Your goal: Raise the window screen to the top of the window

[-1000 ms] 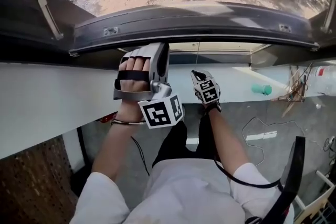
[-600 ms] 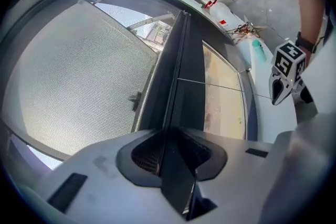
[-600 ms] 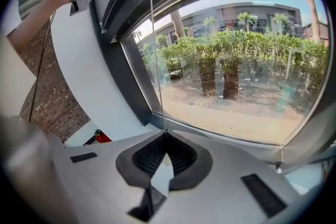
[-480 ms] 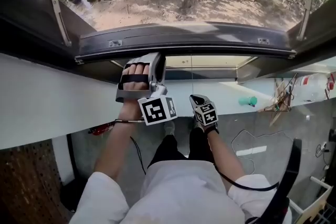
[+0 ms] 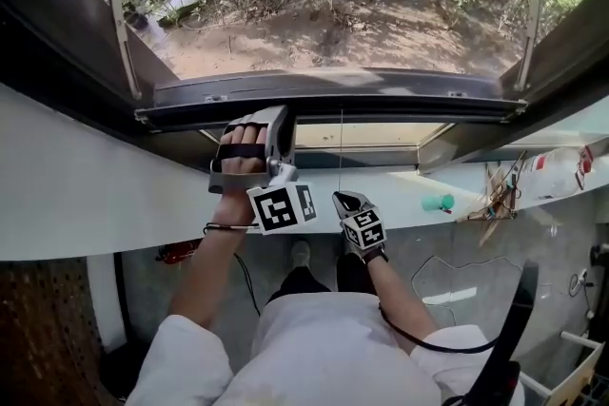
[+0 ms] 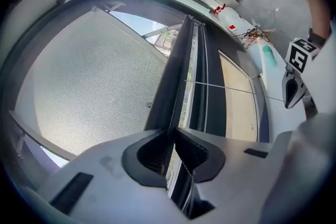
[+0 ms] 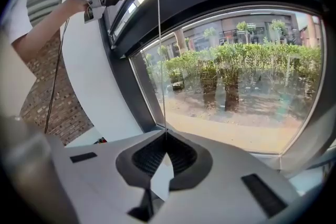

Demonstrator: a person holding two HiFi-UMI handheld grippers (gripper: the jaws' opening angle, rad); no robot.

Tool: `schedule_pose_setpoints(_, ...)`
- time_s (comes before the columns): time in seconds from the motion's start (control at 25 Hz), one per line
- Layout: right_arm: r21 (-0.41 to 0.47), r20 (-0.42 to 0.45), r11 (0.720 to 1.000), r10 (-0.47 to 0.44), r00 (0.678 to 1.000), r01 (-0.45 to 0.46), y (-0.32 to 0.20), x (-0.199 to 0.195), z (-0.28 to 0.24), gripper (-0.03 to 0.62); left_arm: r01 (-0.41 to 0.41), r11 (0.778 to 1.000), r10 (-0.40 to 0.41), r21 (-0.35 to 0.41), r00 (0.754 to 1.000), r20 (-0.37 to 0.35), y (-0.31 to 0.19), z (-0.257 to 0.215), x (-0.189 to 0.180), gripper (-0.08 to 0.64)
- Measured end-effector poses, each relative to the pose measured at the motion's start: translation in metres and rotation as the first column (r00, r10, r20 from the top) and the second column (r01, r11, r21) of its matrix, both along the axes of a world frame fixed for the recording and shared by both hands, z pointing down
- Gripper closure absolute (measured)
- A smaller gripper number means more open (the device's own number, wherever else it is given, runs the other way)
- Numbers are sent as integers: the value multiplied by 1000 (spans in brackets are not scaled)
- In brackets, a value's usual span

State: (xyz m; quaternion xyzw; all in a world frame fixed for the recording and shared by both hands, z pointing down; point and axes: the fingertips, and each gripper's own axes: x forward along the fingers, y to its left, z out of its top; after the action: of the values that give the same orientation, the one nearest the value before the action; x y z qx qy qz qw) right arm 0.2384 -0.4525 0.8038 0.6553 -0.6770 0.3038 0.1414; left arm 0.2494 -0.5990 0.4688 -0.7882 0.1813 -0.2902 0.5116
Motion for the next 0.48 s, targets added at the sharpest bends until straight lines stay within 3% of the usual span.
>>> schedule_pose_setpoints(0.48,63,4,996,60,998,-60,14,6,-27,603,-4,999,5,33,1000,-28,0,-24,-2,514)
